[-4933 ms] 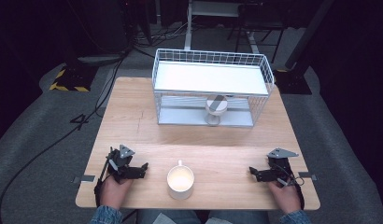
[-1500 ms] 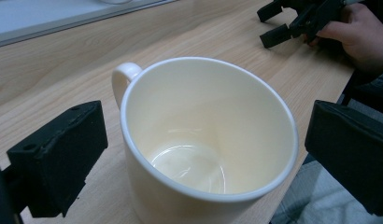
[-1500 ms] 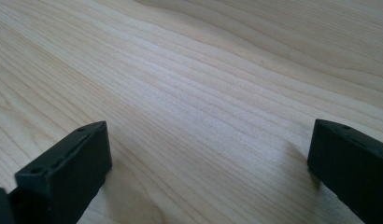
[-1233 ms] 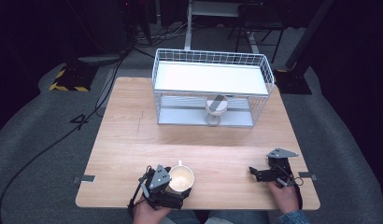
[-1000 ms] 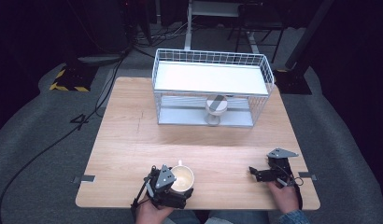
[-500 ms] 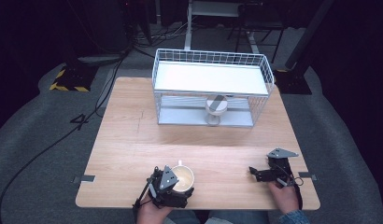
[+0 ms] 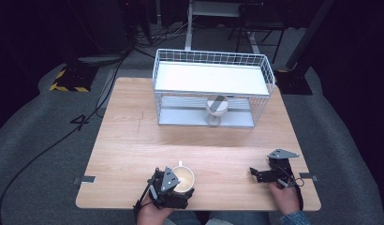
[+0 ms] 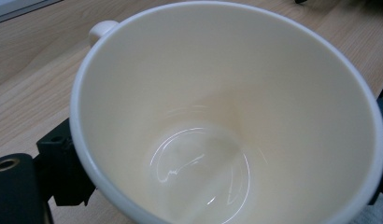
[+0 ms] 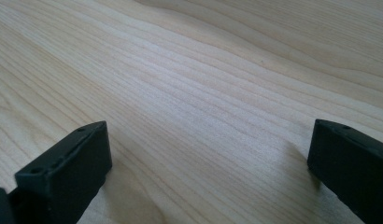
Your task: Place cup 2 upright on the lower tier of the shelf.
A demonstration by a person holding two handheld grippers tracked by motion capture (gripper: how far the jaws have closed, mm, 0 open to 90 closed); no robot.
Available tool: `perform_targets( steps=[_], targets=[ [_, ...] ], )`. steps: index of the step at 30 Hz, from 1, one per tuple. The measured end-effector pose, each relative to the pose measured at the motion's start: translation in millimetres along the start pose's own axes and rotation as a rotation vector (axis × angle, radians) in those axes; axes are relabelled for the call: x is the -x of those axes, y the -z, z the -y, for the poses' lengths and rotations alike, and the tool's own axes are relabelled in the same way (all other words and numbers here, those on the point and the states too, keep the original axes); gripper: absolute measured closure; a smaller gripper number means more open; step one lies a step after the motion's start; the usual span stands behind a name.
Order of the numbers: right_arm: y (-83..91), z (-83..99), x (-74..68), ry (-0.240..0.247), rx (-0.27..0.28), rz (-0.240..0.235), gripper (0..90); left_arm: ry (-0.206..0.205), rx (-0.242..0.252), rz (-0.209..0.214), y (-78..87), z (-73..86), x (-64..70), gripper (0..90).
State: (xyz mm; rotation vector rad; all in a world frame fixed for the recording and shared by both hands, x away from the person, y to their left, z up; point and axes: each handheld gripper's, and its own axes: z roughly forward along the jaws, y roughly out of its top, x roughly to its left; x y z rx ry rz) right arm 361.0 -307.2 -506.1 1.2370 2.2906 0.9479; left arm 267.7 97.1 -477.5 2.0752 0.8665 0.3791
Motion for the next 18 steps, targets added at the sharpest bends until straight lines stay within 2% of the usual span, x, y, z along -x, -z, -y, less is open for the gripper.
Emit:
perform_targets(
  steps=[7, 13, 18],
  targets=[
    [0.0, 0.0, 0.0, 0.0, 0.0, 0.0, 0.0, -0.005, -0.008, 0.002, 0.8, -2.3, -0.1, 9.0],
    [-0.4, -0.3, -0.4, -0.005, 0.001, 0.004, 0.0, 0.006, -0.02, 0.027, 2.6, -6.0, -4.8, 9.1],
    [-0.5, -0.4, -0.4, -0.006, 0.001, 0.005, 0.0, 0.006, -0.006, 0.029, 9.3, -13.2, -7.9, 9.1]
  ],
)
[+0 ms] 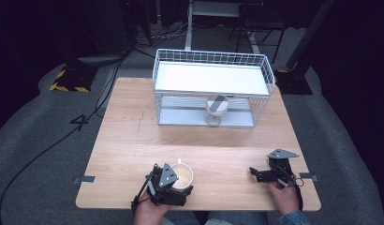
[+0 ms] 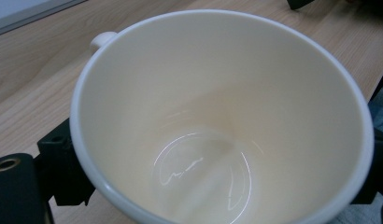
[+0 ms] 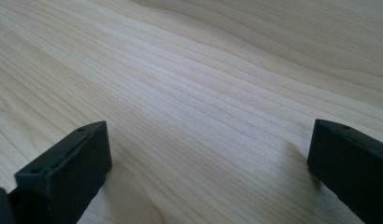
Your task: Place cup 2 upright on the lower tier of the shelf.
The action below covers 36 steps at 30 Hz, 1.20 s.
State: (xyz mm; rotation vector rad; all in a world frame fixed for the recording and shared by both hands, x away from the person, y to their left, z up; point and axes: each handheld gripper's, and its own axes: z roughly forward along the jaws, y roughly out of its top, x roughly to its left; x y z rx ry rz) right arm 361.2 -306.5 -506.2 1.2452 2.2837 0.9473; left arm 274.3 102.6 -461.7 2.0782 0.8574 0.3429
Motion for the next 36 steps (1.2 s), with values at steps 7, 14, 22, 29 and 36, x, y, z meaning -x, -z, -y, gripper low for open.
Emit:
perform_targets(
  steps=[7, 14, 22, 29, 36],
  targets=[
    [0.0, 0.0, 0.0, 0.0, 0.0, 0.0, 0.0, -0.016, 0.011, -0.002, 8.8, -10.1, -1.5, 9.2],
    [-0.8, -0.9, -0.2, 0.0, -0.001, 0.003, 0.0, -0.009, 0.032, -0.005, 21.9, -23.0, -7.1, 9.2],
    [-1.5, -1.5, 0.4, 0.006, 0.0, -0.001, 0.0, 0.001, 0.036, -0.005, 33.8, -36.5, -15.0, 9.2],
    [-1.5, -1.5, 0.3, 0.005, 0.0, -0.001, 0.0, 0.003, 0.048, -0.01, 42.2, -47.2, -19.8, 9.2],
    [-1.7, -1.7, 0.2, 0.006, 0.001, -0.001, 0.0, 0.007, 0.073, -0.012, 53.1, -62.1, -25.4, 9.2]
  ],
)
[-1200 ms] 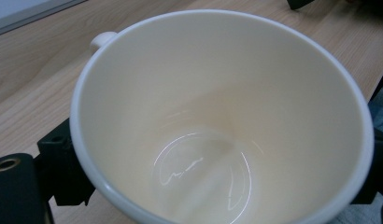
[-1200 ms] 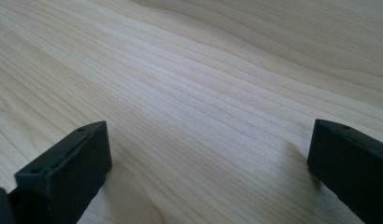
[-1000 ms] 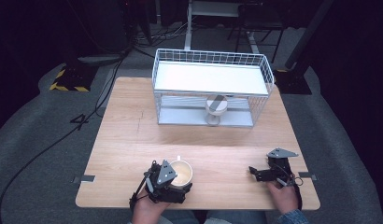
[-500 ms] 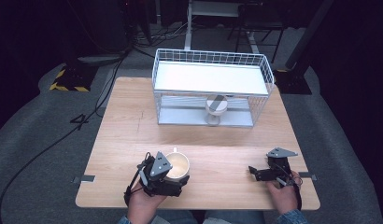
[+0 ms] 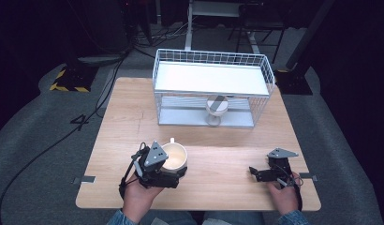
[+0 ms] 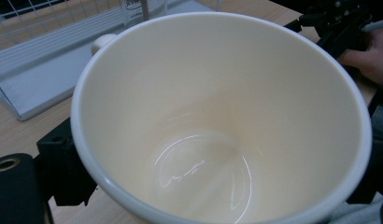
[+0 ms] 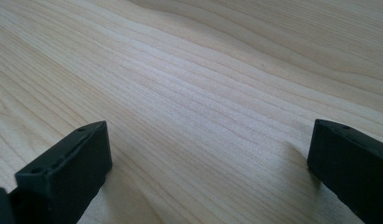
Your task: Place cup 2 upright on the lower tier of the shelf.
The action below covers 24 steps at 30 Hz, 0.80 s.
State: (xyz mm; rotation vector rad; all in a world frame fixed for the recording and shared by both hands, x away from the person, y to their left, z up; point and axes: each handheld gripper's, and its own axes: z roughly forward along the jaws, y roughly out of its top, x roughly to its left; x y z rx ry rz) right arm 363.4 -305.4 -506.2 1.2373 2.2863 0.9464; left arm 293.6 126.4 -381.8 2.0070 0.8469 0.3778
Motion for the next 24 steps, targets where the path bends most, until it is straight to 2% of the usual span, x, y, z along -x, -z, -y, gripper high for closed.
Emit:
perform_targets(
  steps=[3, 8, 13, 16, 21, 24],
  targets=[
    [0.0, 0.0, 0.0, 0.0, 0.0, 0.0, 0.0, 0.013, 0.013, 0.006, 3.9, -7.3, -2.7, 9.2],
    [0.0, 0.0, 0.0, 0.0, 0.0, 0.0, 0.1, -0.009, 0.024, -0.012, 11.4, -21.4, -8.2, 9.2],
    [0.1, 0.0, -0.1, 0.0, 0.0, 0.0, 0.1, -0.01, 0.037, -0.012, 15.2, -31.3, -11.1, 9.2],
    [0.0, 0.0, -0.1, 0.0, 0.0, 0.0, 0.1, -0.006, 0.064, -0.004, 18.1, -41.0, -15.8, 9.2],
    [0.1, 0.1, -0.1, -0.001, 0.0, 0.0, 0.1, -0.02, 0.07, -0.02, 18.9, -50.6, -20.4, 9.2],
    [0.1, 0.1, -0.1, 0.0, 0.0, 0.0, 0.1, -0.018, 0.075, -0.015, 18.8, -58.2, -23.8, 9.2]
  ],
)
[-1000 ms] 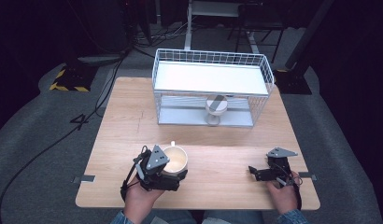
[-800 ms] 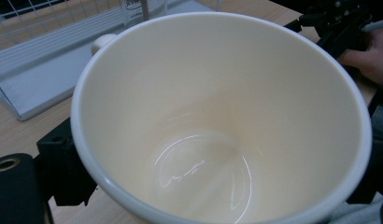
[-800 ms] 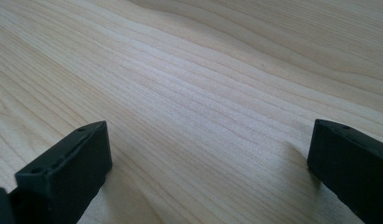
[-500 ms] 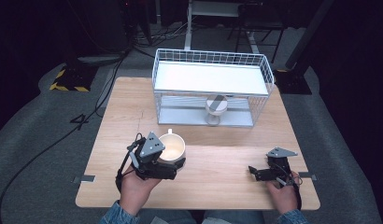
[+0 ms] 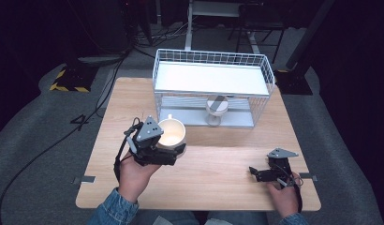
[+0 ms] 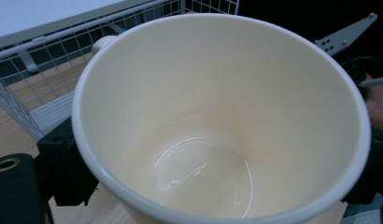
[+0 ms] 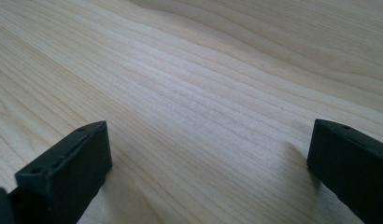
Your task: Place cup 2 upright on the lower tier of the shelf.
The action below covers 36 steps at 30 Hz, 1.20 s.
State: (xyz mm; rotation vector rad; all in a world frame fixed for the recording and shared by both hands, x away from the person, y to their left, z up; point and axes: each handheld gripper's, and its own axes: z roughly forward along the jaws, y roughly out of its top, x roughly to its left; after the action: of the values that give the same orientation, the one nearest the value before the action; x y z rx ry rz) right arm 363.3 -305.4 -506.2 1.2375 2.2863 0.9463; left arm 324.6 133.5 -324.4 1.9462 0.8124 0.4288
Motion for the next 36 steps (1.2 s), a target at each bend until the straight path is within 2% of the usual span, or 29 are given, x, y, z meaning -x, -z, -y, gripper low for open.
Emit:
perform_targets(
  steps=[6, 14, 17, 30, 36],
  targets=[
    [0.0, 0.0, 0.0, 0.0, 0.0, 0.0, 0.1, 0.003, 0.016, 0.011, -3.4, -22.0, -10.4, 9.2],
    [0.0, 0.0, -0.1, 0.0, 0.0, 0.001, 0.1, -0.01, 0.028, 0.005, -7.4, -39.5, -16.1, 9.2],
    [-0.2, -0.1, 0.0, 0.0, 0.0, 0.002, 0.1, -0.002, 0.038, 0.006, -6.7, -43.9, -19.5, 9.3],
    [-0.3, -0.3, -0.1, -0.002, 0.001, 0.003, 0.1, 0.011, 0.048, -0.023, -9.6, -64.6, -33.6, 9.3],
    [-0.3, -0.3, -0.1, -0.003, 0.001, 0.003, 0.1, 0.017, 0.056, -0.043, -18.6, -80.5, -42.2, 9.3]
  ],
)
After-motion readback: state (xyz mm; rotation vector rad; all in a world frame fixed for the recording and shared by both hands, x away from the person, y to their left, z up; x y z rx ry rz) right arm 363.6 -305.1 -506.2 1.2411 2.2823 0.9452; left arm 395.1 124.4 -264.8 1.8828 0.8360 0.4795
